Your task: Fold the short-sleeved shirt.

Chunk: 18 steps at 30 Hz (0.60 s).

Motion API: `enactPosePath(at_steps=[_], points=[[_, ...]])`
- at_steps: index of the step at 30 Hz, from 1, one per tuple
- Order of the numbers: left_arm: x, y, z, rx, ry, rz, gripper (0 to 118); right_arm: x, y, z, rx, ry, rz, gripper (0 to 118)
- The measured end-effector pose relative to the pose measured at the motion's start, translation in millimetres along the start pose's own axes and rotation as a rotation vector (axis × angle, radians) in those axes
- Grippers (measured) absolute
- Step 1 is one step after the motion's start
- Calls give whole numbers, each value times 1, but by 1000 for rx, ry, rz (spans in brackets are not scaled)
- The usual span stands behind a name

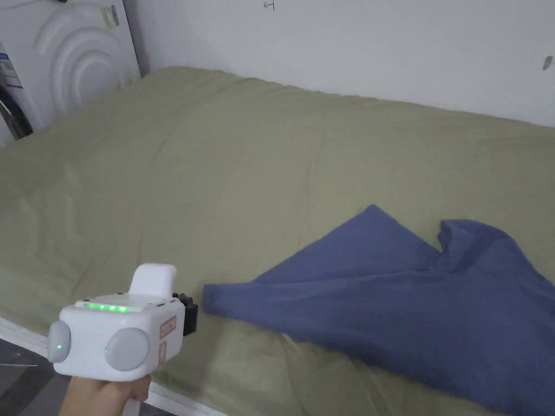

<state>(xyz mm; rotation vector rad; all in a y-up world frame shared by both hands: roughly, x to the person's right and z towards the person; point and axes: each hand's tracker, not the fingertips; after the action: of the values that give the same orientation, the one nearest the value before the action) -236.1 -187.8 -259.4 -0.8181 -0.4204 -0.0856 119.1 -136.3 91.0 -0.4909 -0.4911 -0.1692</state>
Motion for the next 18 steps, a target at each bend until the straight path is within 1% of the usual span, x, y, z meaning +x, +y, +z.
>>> enactPosePath(at_steps=[1,2,3,4,5,6,7,8,10,11,12,13,14,15,16,17,18], points=[[-3,8,-10,-11,-9,0,0,-2,-2,-3,-13,-4,7,5],[-5,15,-18,-1,-26,23,16,-3,-3,-7,-28,-5,15,5],[-6,22,-25,-8,-42,18,55,-4,-4,-10,-39,-6,21,5],[-4,31,-35,-35,-37,10,114,-5,-6,-13,-53,-5,23,5],[-3,37,-49,-99,-29,-16,117,-5,-8,-17,-66,-5,23,5],[-3,39,-61,-164,-31,-38,113,-6,-10,-20,-76,-5,21,5],[9,35,-64,-124,-9,-26,113,-6,-11,-23,-85,-6,19,5],[16,34,-75,-145,5,-83,113,-6,-12,-25,-94,-4,17,5],[25,29,-94,-156,21,-99,113,-7,-15,-29,-110,-1,15,5],[15,48,-79,-160,19,-93,111,-7,-17,-31,-119,-2,18,5],[16,49,-82,-181,19,-84,107,-7,-18,-32,-127,-1,21,5],[17,49,-83,-208,-3,-68,97,-6,-20,-33,-137,-2,25,5],[20,46,-87,-242,-16,-73,92,-5,-21,-33,-140,-3,25,5],[24,41,-92,-253,-25,-83,91,-4,-22,-34,-146,1,23,5],[30,38,-87,-243,4,-158,91,-3,-24,-35,-152,5,21,5],[36,38,-81,-216,20,-242,83,-2,-24,-35,-153,4,19,5],[38,41,-76,-236,-20,-244,63,-1,-25,-35,-155,4,18,5]])
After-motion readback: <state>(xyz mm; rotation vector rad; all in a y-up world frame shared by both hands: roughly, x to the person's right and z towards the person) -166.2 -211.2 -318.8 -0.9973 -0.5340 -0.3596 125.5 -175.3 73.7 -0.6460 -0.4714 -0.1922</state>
